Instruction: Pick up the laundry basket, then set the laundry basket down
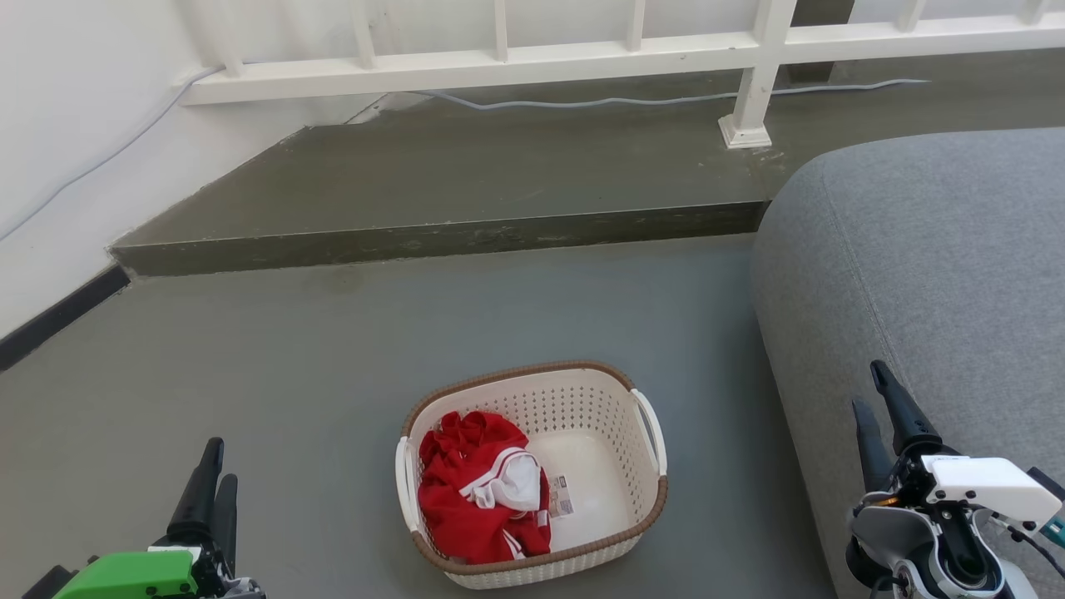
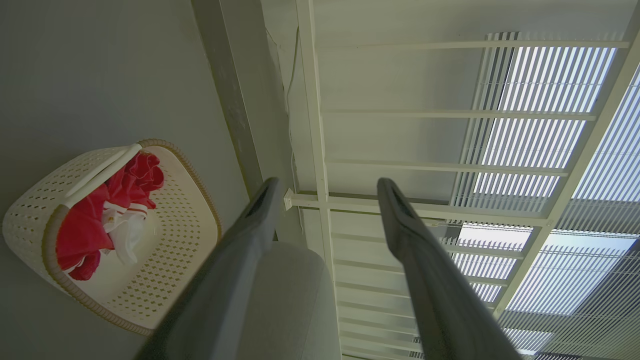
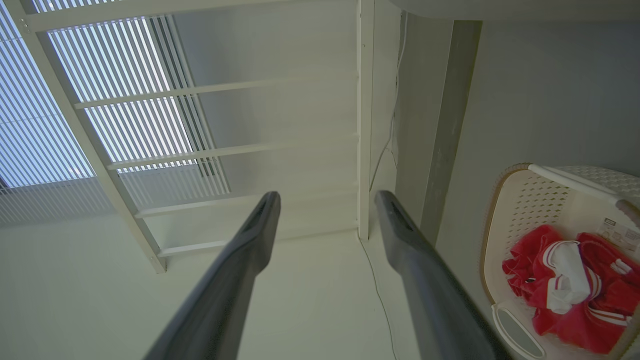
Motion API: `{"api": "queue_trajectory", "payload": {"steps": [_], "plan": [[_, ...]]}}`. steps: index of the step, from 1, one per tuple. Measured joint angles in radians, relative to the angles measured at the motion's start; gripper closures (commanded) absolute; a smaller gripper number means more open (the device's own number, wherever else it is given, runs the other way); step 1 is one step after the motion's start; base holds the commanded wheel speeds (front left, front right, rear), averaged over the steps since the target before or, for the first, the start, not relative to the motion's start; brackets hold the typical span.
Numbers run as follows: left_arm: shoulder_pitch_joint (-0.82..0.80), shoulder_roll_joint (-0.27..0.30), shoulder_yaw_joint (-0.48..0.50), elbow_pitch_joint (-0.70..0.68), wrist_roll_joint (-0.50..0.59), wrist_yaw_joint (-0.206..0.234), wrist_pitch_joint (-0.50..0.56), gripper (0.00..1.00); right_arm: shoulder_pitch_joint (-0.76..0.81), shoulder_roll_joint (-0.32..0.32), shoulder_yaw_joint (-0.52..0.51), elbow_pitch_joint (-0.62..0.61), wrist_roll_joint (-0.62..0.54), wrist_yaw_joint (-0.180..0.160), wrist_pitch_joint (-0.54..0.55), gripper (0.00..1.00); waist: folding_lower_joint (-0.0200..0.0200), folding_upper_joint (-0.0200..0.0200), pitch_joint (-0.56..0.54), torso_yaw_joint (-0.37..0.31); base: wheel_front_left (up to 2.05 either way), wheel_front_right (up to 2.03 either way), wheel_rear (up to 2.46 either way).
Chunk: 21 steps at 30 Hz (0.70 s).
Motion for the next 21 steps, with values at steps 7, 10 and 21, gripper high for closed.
{"api": "queue_trajectory", "payload": {"steps": [7,10,21], "plan": [[-0.001,0.001,-0.025,-0.016,0.011,0.0,-0.022,0.0,-0.002,-0.001,0.012,-0.018,0.01,0.0,-0.02,0.0,0.0,0.0,0.001,-0.001,0.0,0.0,0.0],[-0.002,0.004,-0.035,-0.028,0.029,0.0,-0.039,0.0,-0.004,-0.001,0.017,-0.029,0.008,0.0,-0.03,0.0,0.0,0.0,0.002,-0.001,0.0,0.0,0.0],[-0.006,0.036,-0.087,-0.059,0.156,0.0,-0.083,0.0,-0.023,-0.041,0.065,-0.09,-0.086,0.0,-0.073,0.0,0.0,0.0,0.008,-0.001,0.0,0.0,0.0]]}}
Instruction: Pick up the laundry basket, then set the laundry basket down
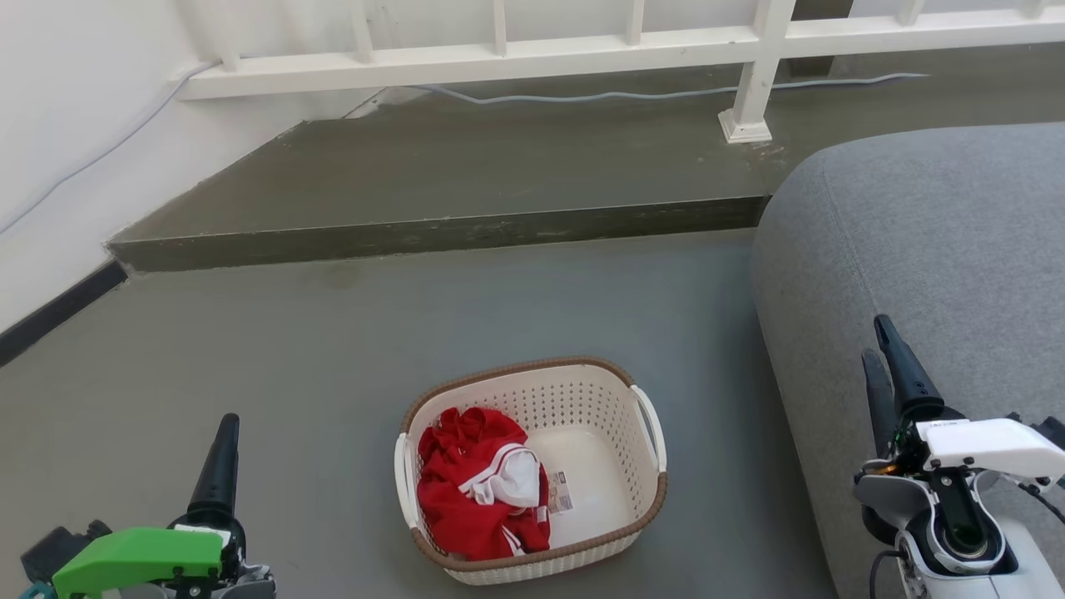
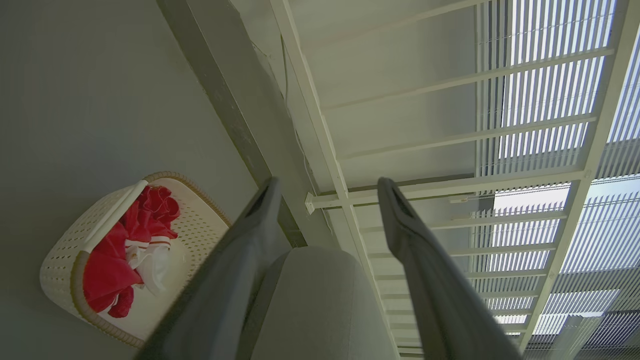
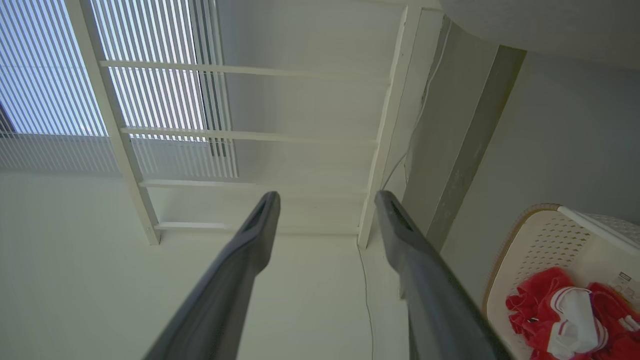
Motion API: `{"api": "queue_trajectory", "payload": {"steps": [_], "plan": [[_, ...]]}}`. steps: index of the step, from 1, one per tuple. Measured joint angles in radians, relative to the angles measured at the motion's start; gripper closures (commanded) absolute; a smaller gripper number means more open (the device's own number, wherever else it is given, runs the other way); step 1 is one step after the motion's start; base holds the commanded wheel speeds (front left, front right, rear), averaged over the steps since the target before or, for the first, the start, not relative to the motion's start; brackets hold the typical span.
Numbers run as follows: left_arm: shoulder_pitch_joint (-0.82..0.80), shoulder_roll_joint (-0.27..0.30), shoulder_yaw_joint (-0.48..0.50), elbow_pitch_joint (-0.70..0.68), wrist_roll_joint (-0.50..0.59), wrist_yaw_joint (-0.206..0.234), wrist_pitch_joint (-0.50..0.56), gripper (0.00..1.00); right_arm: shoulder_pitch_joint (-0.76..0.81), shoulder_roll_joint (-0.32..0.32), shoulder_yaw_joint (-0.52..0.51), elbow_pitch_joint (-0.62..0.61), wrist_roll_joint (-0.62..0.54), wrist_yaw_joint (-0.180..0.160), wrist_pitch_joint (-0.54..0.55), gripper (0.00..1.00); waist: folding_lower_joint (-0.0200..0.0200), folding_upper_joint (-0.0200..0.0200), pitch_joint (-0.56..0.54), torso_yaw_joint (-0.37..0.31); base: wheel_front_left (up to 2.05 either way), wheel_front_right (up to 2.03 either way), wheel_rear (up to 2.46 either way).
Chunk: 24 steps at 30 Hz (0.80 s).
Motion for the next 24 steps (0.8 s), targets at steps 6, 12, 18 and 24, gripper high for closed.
{"api": "queue_trajectory", "payload": {"steps": [6,12,18,24], "plan": [[-0.018,0.018,-0.02,-0.01,0.108,0.0,-0.021,0.0,-0.007,-0.023,0.038,-0.02,-0.077,0.0,-0.033,0.0,0.0,0.0,0.008,-0.001,0.0,0.0,0.0],[-0.023,0.02,-0.03,-0.031,0.23,0.001,-0.044,0.0,-0.017,-0.046,0.077,-0.032,-0.16,0.0,-0.054,0.0,0.0,0.0,0.013,-0.001,0.0,0.0,0.0],[-0.038,0.02,-0.039,-0.049,0.33,0.017,-0.062,0.0,-0.018,-0.056,0.097,-0.031,-0.253,0.001,-0.077,0.0,0.0,0.0,0.018,0.0,0.0,0.0,0.0],[-0.039,0.02,-0.063,-0.065,0.448,0.028,-0.088,0.0,-0.04,-0.078,0.105,-0.034,-0.379,-0.005,-0.097,0.0,0.0,0.0,0.021,0.001,0.0,0.0,0.0]]}}
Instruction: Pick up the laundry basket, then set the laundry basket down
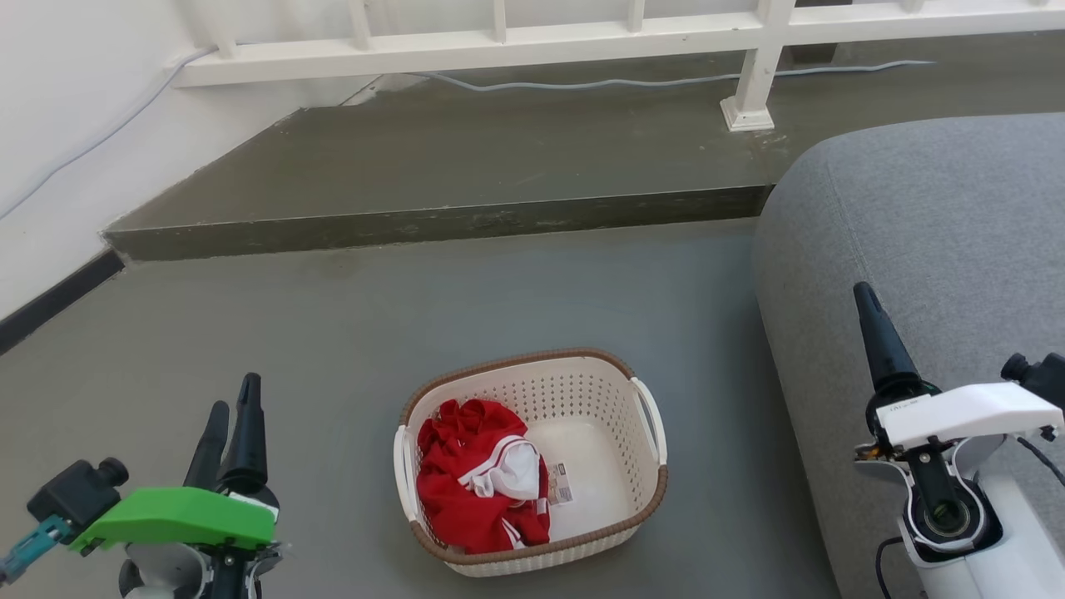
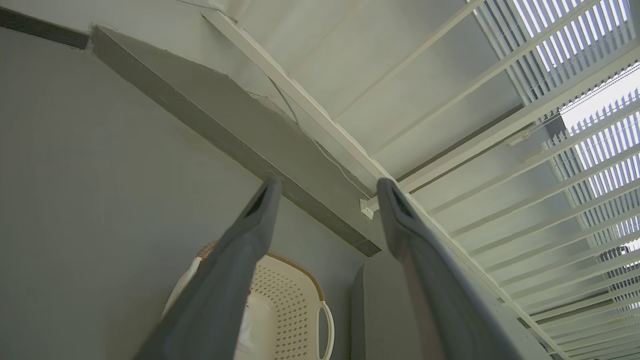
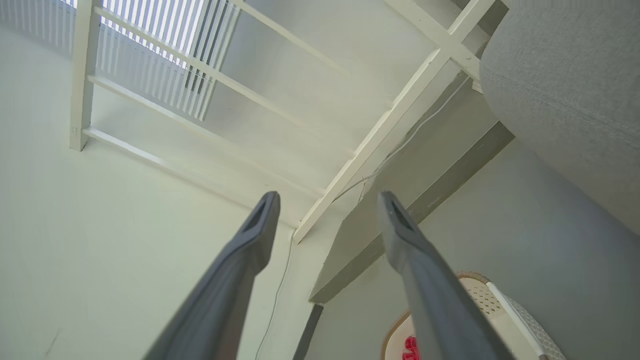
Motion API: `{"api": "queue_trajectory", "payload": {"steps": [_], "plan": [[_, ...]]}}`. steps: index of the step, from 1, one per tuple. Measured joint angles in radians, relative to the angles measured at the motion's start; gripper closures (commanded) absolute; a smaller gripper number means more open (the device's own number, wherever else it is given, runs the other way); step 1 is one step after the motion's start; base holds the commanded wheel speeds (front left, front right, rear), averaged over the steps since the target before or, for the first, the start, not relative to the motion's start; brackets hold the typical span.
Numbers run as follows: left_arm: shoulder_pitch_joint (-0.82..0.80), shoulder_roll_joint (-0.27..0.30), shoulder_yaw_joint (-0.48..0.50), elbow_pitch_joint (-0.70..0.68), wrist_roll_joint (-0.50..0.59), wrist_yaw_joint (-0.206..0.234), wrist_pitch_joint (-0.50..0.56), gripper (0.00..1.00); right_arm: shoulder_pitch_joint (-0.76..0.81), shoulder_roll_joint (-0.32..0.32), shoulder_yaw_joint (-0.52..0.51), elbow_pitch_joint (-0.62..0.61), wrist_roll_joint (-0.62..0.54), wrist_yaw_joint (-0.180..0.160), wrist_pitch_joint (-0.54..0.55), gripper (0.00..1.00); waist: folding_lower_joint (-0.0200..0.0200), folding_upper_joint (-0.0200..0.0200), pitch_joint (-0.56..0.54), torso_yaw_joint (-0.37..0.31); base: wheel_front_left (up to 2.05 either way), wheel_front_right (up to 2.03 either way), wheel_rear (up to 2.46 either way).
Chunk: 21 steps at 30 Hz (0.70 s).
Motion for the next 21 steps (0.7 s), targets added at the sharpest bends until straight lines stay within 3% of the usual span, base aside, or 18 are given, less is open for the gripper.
{"api": "queue_trajectory", "payload": {"steps": [21], "plan": [[-0.008,-0.004,-0.055,-0.057,0.342,0.026,-0.079,0.0,-0.021,-0.009,0.077,-0.03,-0.359,-0.058,-0.075,0.0,0.0,0.0,0.001,0.002,0.0,0.0,0.0]]}}
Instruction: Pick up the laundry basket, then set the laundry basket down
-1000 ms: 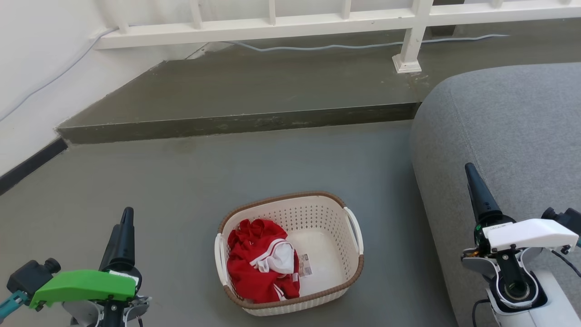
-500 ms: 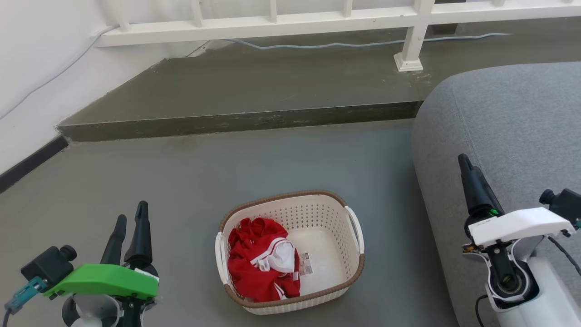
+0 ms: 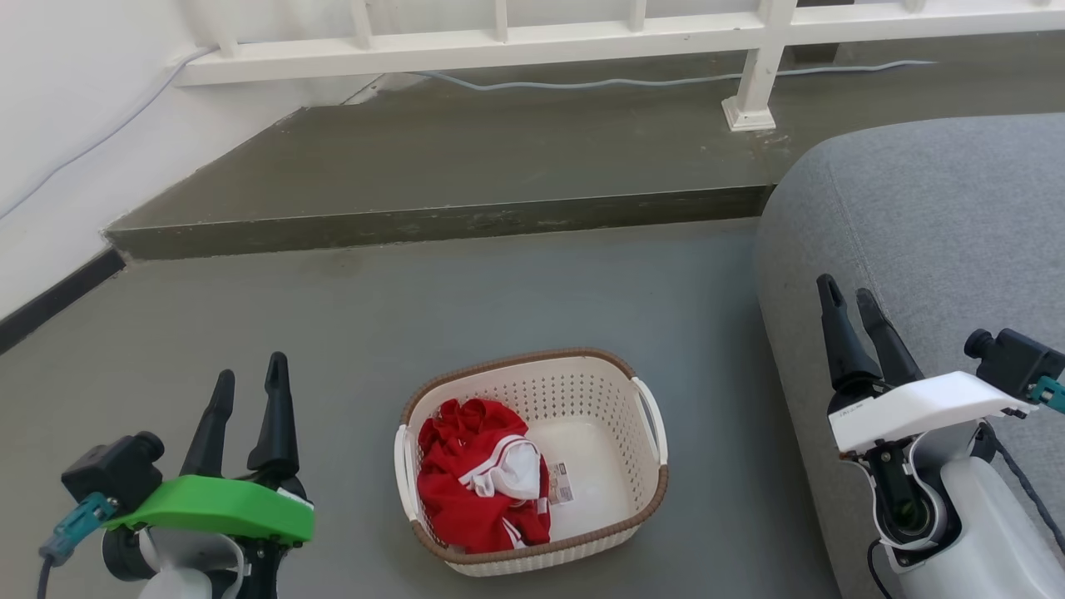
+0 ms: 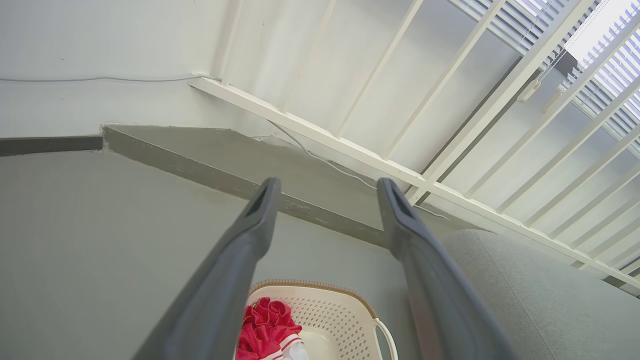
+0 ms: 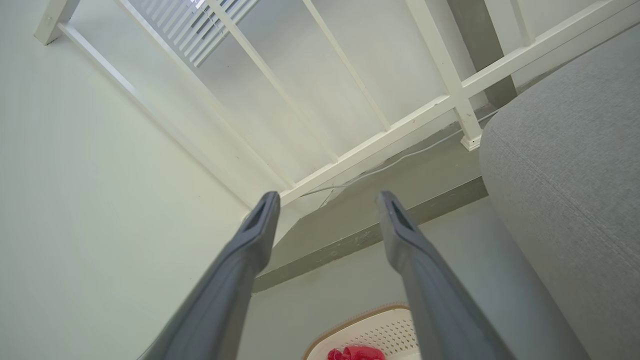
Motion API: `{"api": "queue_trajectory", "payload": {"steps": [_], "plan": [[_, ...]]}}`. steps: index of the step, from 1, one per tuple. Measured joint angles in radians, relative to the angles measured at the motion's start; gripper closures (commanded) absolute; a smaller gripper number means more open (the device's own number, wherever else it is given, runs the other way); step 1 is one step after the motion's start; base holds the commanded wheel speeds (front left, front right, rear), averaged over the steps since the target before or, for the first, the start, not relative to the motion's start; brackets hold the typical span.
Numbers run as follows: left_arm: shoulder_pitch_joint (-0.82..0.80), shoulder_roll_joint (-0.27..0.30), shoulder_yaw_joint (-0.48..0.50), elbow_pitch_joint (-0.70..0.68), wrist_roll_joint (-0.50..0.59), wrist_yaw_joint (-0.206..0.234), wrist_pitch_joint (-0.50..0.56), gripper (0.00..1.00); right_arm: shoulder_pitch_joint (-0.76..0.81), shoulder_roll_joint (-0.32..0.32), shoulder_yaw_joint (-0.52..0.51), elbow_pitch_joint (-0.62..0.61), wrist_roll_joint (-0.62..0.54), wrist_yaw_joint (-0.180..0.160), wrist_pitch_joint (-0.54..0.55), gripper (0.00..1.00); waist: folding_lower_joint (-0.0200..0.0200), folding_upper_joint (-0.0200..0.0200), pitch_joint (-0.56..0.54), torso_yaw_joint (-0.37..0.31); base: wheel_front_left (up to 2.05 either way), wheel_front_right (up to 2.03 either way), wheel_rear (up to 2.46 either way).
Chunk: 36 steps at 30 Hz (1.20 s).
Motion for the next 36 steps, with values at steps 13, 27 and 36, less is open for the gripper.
{"api": "queue_trajectory", "payload": {"steps": [13,27,36], "plan": [[-0.011,-0.002,-0.021,-0.029,0.155,0.004,-0.045,0.0,-0.001,0.0,0.026,-0.006,-0.16,-0.021,-0.04,0.0,0.0,0.0,0.005,-0.001,0.0,0.0,0.0],[-0.025,-0.002,-0.04,-0.059,0.346,0.016,-0.098,0.0,-0.021,0.0,0.05,-0.029,-0.344,-0.025,-0.089,0.0,0.0,0.0,0.019,-0.003,0.0,0.0,0.0],[-0.029,-0.002,-0.047,-0.066,0.392,0.016,-0.109,0.0,-0.026,0.001,0.047,-0.034,-0.394,-0.024,-0.102,0.0,0.0,0.0,0.021,-0.003,0.0,0.0,0.0]]}}
